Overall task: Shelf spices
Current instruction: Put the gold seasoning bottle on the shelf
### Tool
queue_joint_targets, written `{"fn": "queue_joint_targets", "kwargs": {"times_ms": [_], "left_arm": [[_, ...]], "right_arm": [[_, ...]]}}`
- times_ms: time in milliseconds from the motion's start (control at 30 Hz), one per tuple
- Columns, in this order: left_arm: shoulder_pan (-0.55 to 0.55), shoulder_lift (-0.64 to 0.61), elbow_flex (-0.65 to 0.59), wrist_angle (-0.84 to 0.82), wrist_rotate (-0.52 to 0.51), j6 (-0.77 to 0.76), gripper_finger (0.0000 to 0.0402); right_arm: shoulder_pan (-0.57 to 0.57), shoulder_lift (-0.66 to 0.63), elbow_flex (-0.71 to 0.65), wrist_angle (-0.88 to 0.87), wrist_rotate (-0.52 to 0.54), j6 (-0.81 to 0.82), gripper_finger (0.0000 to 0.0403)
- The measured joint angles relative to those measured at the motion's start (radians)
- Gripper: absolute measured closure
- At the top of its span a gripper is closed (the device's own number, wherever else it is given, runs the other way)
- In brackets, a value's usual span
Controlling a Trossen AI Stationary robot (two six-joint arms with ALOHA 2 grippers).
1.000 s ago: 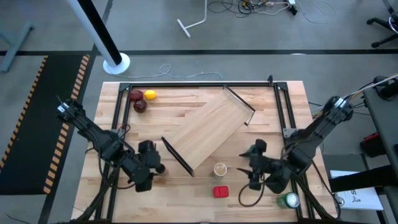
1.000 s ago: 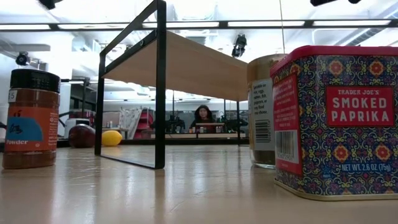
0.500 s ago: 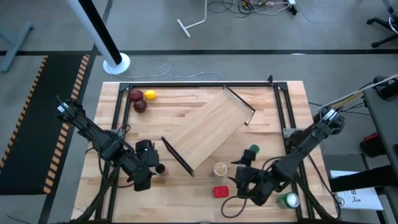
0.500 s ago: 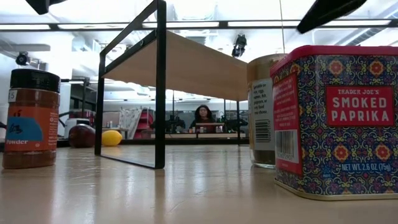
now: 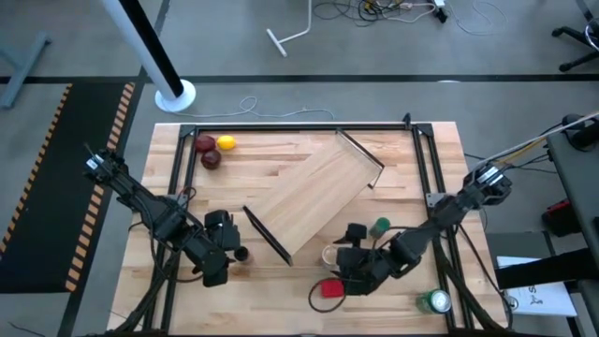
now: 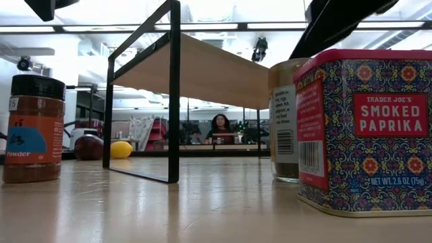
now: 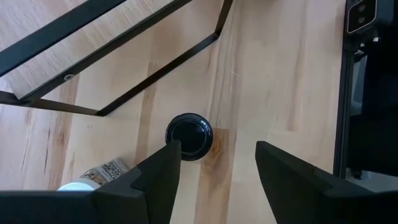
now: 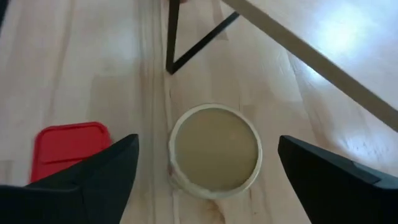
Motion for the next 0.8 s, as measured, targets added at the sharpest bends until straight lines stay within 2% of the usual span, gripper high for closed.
{"fn": "queue_joint_targets", "kwargs": {"times_ms": [467,700,800], "left_arm": [[0.000,0.000,-0.008,0.017,0.000,-0.003,0.0205],[0.000,0.000,-0.009,0.023,0.000,-0.003,0.0205],[0.000,0.000,-0.009,0.023,0.000,-0.003,0.0205]], "right_arm": [[-0.074,0.088,-0.001,0.012,-0.100,-0.057,0.0041],[-0.083,0.135,-0.002,0.046,-0.103,-0.074,0.0042],[-0.088,0.145,-0.002,0.070,-0.099,-0.085,0.0057]]}}
